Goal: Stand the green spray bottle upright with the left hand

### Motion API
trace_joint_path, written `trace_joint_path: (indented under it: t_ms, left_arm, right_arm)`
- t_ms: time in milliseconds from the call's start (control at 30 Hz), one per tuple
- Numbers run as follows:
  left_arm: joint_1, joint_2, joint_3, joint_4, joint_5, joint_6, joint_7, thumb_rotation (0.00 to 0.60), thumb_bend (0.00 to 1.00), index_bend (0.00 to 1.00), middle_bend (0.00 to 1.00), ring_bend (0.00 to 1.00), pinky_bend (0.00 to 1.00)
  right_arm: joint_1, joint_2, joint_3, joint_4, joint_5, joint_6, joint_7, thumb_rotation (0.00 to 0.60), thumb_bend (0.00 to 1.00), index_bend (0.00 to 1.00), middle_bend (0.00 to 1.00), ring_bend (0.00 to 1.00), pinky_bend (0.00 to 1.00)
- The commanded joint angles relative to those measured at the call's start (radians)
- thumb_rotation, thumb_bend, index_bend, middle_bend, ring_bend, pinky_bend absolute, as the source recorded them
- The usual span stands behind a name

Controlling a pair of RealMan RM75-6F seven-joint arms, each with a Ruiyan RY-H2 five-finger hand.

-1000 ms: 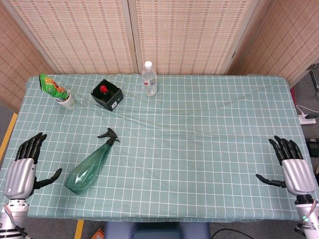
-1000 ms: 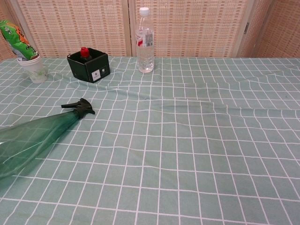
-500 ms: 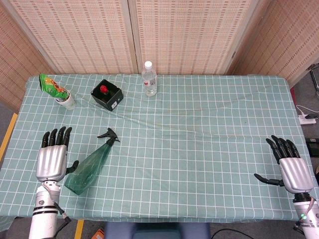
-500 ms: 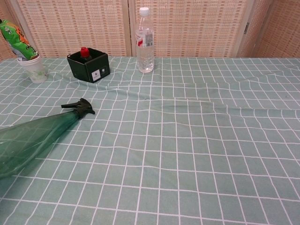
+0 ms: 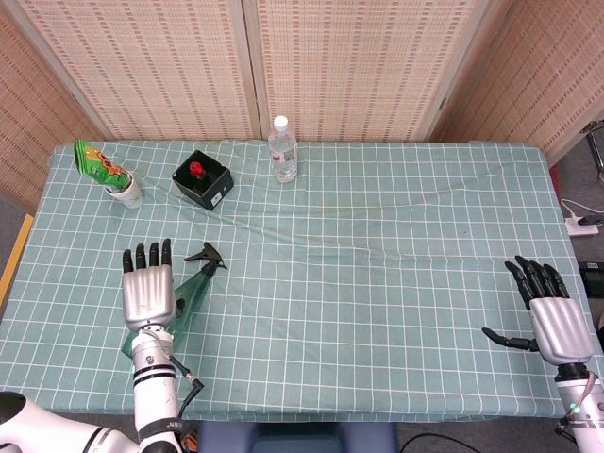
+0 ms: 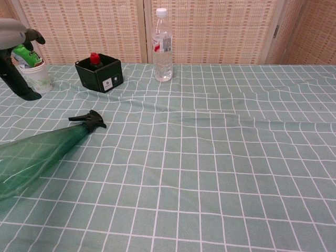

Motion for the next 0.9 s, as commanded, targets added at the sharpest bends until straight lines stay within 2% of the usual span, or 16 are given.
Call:
trace_joint_path:
  t_ms: [33, 133, 233, 567, 767, 900]
  left_arm:
    - [-0.024, -0.012, 0.021, 0.024, 0.015, -0.003, 0.009, 0.600, 0.21, 0.00, 0.08, 0.04, 0.06]
    - [-0.042, -0.006, 0.086, 0.097, 0.047, -0.058, 0.004, 0.600, 0.21, 0.00, 0.08, 0.04, 0.05]
    - [-0.038, 0.010, 0.107, 0.148, 0.051, -0.101, -0.023, 0.600, 0.21, 0.00, 0.08, 0.04, 0.05]
    - [-0.041, 0.013, 0.093, 0.251, -0.017, -0.172, -0.061, 0.600, 0.21, 0.00, 0.09, 0.05, 0.05]
    - [-0.067, -0.021, 0.083, 0.283, -0.063, -0.160, -0.031, 0.600, 0.21, 0.00, 0.09, 0.06, 0.06]
    - [-0.077, -0.052, 0.098, 0.307, -0.082, -0.134, -0.009, 0.600, 0.21, 0.00, 0.09, 0.06, 0.07]
  right_arm:
    - [0.000, 0.001, -0.001, 0.001, -0.001, -0.001, 0.002, 0.600, 0.00, 0.00, 0.00, 0.00, 0.00]
    - [-0.004, 0.000, -0.005, 0.003, -0.011, 0.009, 0.003, 0.600, 0.00, 0.00, 0.00, 0.00, 0.00]
    - [-0.005, -0.002, -0.007, 0.005, -0.015, 0.013, 0.000, 0.600, 0.00, 0.00, 0.00, 0.00, 0.00]
    - [0.002, -0.004, -0.003, -0.006, -0.003, 0.001, -0.022, 0.600, 0.00, 0.00, 0.00, 0.00, 0.00]
    - [0.004, -0.002, -0.001, -0.008, 0.004, -0.004, -0.014, 0.600, 0.00, 0.00, 0.00, 0.00, 0.00]
    - [0.006, 0.001, -0.001, -0.009, 0.006, -0.006, -0.010, 0.600, 0.00, 0.00, 0.00, 0.00, 0.00]
